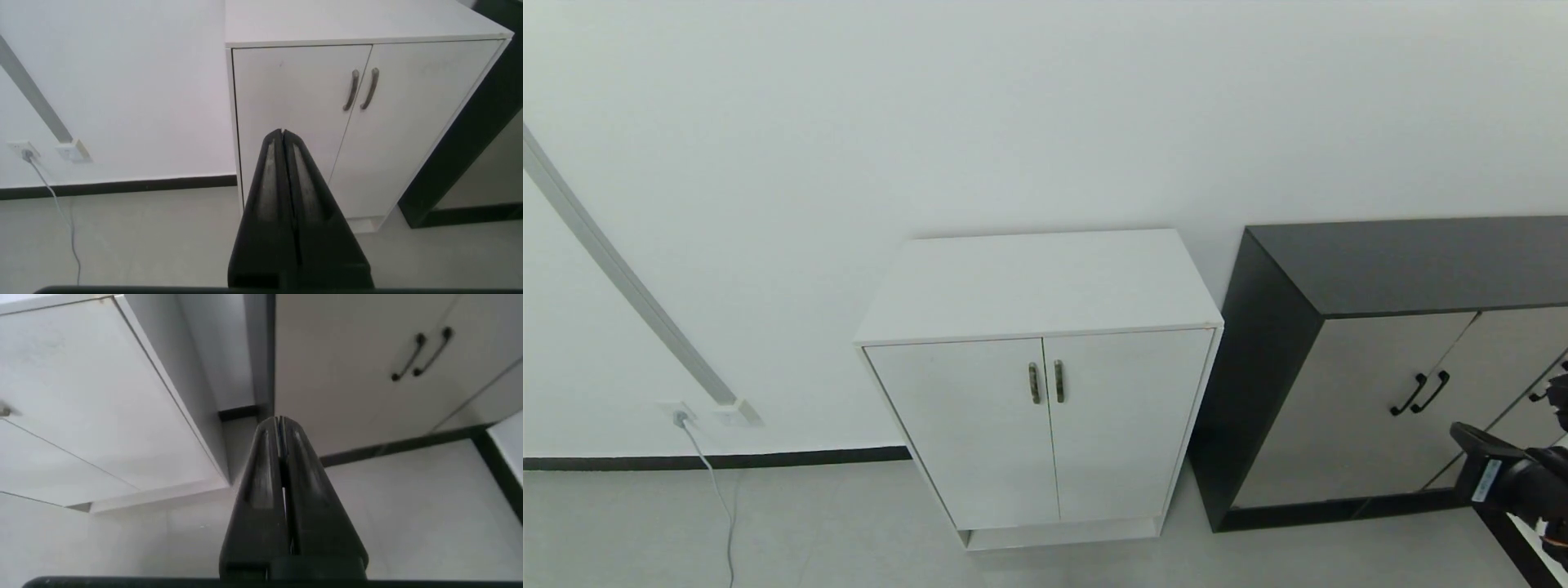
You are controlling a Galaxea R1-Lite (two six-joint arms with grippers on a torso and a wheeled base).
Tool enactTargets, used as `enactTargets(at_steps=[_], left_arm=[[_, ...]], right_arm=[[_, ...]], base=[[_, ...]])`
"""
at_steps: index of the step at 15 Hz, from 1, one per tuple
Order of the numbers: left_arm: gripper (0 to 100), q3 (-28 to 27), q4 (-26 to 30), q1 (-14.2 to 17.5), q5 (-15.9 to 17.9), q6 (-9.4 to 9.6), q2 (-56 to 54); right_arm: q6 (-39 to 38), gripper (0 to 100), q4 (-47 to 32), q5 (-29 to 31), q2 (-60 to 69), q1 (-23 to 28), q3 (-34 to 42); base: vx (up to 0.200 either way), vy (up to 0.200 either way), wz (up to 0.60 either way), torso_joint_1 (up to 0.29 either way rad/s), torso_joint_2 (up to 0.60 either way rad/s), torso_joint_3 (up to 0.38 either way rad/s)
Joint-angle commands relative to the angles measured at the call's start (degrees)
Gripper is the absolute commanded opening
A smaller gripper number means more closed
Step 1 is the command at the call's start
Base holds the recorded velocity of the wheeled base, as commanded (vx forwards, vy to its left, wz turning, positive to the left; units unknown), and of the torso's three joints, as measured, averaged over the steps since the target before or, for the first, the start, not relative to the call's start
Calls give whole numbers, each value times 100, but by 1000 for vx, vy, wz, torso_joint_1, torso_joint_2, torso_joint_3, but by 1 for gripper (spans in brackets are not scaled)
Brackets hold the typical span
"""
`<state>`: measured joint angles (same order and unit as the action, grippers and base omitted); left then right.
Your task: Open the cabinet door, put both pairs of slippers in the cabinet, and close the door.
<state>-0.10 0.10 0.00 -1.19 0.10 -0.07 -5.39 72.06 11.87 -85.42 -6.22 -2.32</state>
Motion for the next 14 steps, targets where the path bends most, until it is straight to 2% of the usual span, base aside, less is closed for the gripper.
enactTargets(at_steps=[1,4,8,14], left_arm=[[0,1,-1,0,-4,-1,7],[0,1,-1,0,-4,-1,7],[0,1,-1,0,-4,-1,7],[0,1,-1,0,-4,-1,7]], right_arm=[[64,0,-368,8,939,112,232],[152,0,-1783,-45,2214,156,232],[187,0,-3866,-511,3787,147,223],[187,0,-5958,-1091,5053,130,232]], base=[[0,0,0,0,0,0],[0,0,0,0,0,0],[0,0,0,0,0,0],[0,0,0,0,0,0]])
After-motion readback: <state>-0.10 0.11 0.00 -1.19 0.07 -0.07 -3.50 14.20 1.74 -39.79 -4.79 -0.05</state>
